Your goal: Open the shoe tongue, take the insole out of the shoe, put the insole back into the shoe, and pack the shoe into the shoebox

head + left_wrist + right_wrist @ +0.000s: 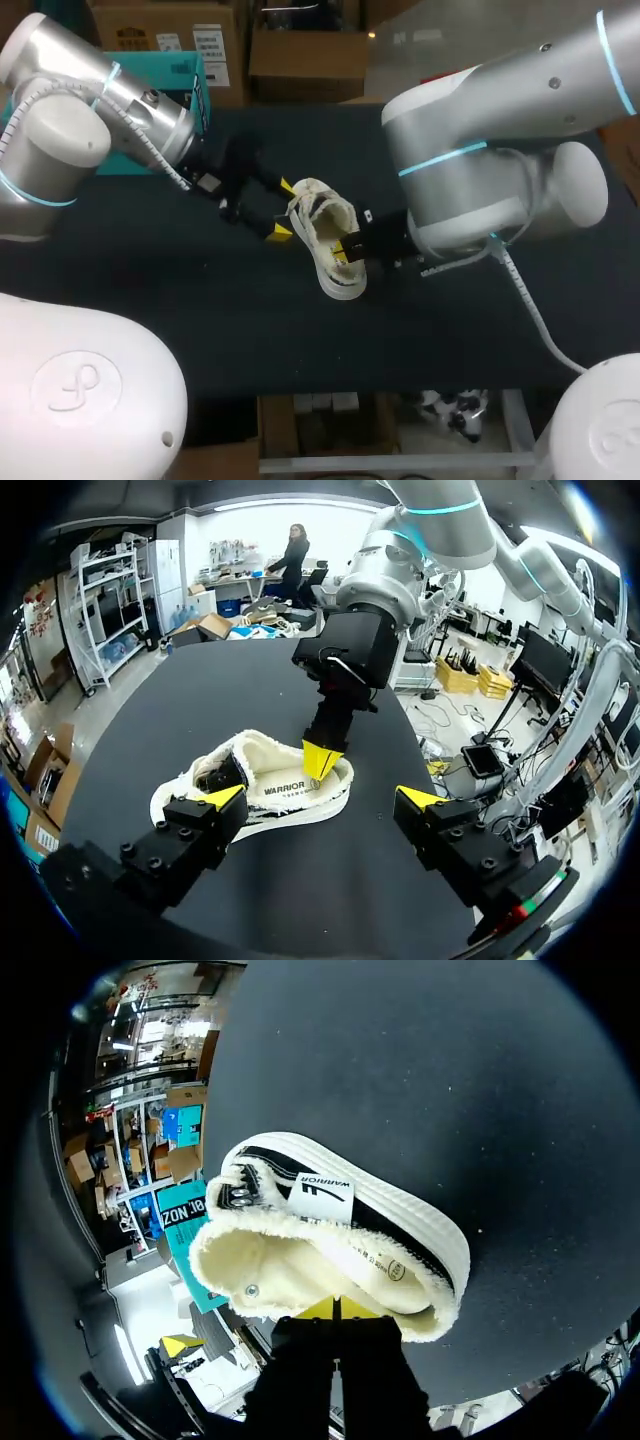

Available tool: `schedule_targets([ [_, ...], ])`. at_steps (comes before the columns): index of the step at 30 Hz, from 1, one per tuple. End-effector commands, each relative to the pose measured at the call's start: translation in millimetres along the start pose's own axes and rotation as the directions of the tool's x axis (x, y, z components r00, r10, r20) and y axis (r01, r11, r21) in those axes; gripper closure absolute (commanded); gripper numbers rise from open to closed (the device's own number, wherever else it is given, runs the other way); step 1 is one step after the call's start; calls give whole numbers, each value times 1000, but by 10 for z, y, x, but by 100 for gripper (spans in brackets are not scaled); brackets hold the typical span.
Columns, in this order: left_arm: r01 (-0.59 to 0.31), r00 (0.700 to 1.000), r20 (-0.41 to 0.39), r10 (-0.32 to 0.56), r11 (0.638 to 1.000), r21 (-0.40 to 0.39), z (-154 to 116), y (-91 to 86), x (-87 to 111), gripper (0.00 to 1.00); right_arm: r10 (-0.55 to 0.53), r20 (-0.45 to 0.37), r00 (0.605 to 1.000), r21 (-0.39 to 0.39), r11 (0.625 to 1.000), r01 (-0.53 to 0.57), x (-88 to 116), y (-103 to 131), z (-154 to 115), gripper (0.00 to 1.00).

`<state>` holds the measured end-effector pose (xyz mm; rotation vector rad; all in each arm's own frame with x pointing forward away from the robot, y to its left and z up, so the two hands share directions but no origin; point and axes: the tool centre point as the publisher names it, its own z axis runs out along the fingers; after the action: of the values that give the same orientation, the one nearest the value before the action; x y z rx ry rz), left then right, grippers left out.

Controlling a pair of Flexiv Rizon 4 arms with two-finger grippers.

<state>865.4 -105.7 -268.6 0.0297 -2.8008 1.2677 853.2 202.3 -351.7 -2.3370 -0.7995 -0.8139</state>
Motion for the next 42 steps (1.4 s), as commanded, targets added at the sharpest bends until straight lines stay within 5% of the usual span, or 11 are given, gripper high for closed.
schedule_targets([
  [1,94,994,58,-91,994,-52,76,-4,-1,0,-28,11,1000,98,995,27,43,127,-402,92],
  [2,129,987,112,-117,986,-107,93,12,-21,0,-33,13,999,127,991,31,57,146,-428,77],
  [3,177,971,192,-141,967,-184,112,48,-50,0,-35,16,999,146,989,32,71,173,-460,50],
  [4,177,971,192,-141,967,-184,112,48,-50,0,-35,17,999,199,980,31,92,204,-499,0],
  [6,177,971,192,-141,967,-184,112,48,-50,0,-29,6,1000,260,965,27,150,273,-625,0],
  [15,177,971,192,-141,967,-184,112,48,-50,0,-29,6,1000,260,965,27,150,273,-625,0],
  [21,312,931,252,-262,932,-183,163,101,-32,0,-58,19,998,237,970,52,190,325,-856,0],
  [26,381,901,305,-309,899,-214,176,142,-32,0,-191,157,969,227,962,152,326,390,-1238,0],
  [35,381,901,305,-309,899,-214,176,142,-32,0,-204,161,966,207,964,169,338,373,-1289,0],
  [38,454,870,322,-374,862,-225,263,115,-30,0,-331,232,915,271,925,266,371,445,-1362,0],
  [42,567,791,413,-451,795,-218,315,71,-50,0,-416,324,849,344,888,304,423,469,-1577,0],
])
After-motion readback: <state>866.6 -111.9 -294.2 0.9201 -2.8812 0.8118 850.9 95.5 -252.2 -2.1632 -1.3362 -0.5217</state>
